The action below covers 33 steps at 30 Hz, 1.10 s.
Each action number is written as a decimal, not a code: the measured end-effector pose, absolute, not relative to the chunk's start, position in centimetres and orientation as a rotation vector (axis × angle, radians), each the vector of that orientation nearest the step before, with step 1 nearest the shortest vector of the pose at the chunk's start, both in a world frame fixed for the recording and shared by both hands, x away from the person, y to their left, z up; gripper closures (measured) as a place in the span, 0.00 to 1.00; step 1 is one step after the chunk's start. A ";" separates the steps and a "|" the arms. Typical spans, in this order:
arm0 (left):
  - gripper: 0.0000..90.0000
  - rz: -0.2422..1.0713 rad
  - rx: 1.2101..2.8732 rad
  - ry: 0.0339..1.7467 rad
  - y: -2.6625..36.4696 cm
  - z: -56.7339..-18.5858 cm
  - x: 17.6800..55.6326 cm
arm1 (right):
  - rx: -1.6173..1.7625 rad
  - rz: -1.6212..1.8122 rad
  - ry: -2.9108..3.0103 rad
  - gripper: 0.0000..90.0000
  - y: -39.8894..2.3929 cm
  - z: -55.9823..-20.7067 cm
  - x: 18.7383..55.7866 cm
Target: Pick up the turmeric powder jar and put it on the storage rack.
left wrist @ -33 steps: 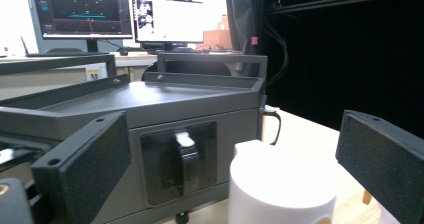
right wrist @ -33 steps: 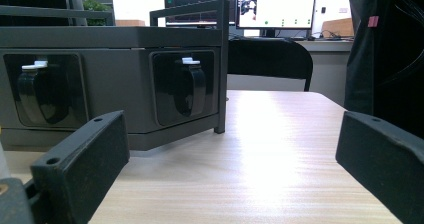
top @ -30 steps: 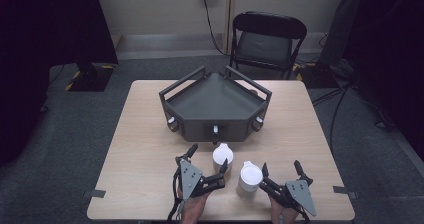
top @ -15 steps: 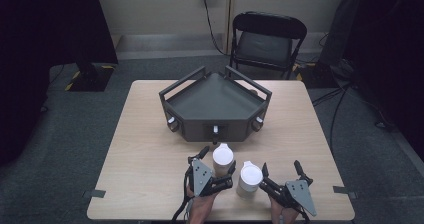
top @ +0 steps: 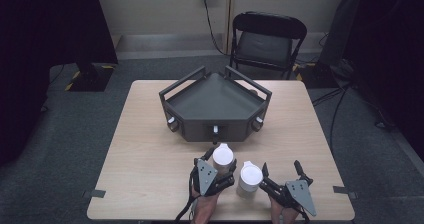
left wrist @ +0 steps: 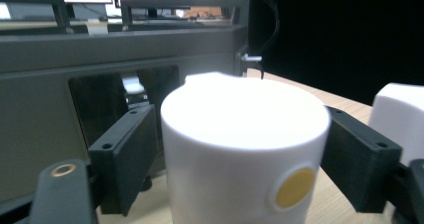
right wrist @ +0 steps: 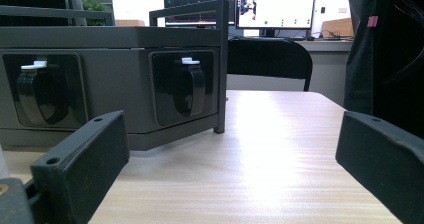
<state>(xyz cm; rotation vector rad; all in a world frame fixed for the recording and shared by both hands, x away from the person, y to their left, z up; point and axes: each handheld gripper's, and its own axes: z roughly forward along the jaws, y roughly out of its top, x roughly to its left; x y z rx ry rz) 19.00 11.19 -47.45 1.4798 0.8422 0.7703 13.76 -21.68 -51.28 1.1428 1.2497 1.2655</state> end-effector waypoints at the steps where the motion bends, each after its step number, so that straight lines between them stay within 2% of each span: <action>1: 0.24 0.772 1.478 0.842 11.2 -47.5 19.0 | 1.143 1.265 1.250 0.00 -21.7 -51.3 13.8; 11: 0.33 0.771 1.469 0.833 11.1 -47.8 18.9 | 1.142 1.266 1.250 0.00 -21.7 -51.3 13.8; 33: 0.34 0.787 1.475 0.848 11.0 -47.5 18.8 | 1.142 1.266 1.251 0.00 -21.7 -51.3 13.8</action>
